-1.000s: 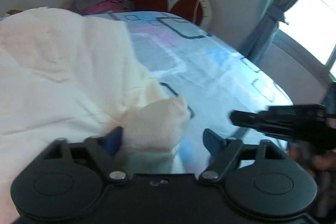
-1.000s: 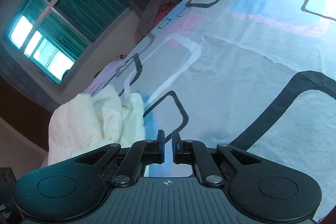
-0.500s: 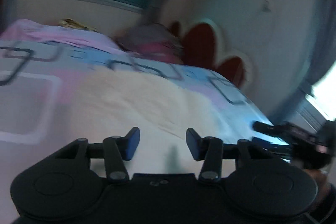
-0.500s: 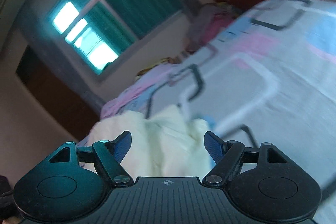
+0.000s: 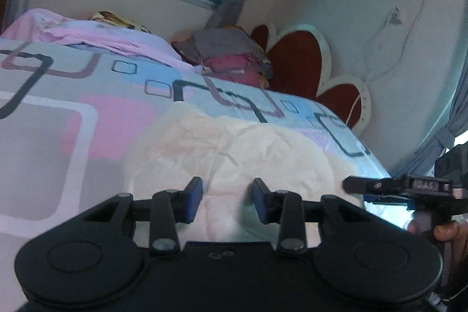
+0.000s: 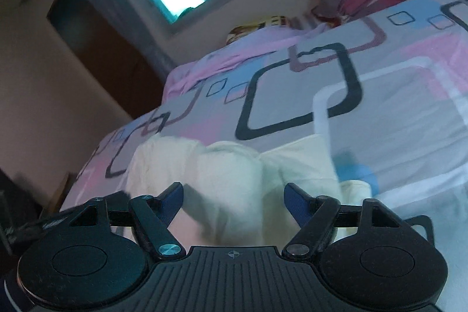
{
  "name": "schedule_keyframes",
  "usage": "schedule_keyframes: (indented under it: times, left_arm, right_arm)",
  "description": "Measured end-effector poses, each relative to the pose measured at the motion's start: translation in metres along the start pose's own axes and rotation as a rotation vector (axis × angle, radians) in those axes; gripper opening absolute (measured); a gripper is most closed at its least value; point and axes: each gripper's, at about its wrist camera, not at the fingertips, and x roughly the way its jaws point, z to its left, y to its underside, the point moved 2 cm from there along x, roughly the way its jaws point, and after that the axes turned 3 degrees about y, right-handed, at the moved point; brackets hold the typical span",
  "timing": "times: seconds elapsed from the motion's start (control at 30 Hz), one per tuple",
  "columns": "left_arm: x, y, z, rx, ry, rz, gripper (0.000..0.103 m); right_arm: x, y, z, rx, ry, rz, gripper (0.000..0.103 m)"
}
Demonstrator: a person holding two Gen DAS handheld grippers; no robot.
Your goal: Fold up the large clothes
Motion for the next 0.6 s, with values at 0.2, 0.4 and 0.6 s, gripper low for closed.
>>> schedule_keyframes:
  times: [0.2,0.4,0.6]
  left_arm:
    - [0.02,0.001,-0.017,0.115,0.048,0.077,0.035]
    - [0.06,0.021,-0.034,0.275,-0.014,0.182,0.038]
    - [0.078,0.029,-0.036,0.315,-0.064,0.224,0.038]
  right_arm:
    - [-0.007,0.031,0.016,-0.084,0.216,-0.012,0.02]
    - [0.021,0.071,0.008,-0.096,0.383,0.025,0.02]
    - [0.039,0.069,-0.016,0.013,0.359,0.063,0.02]
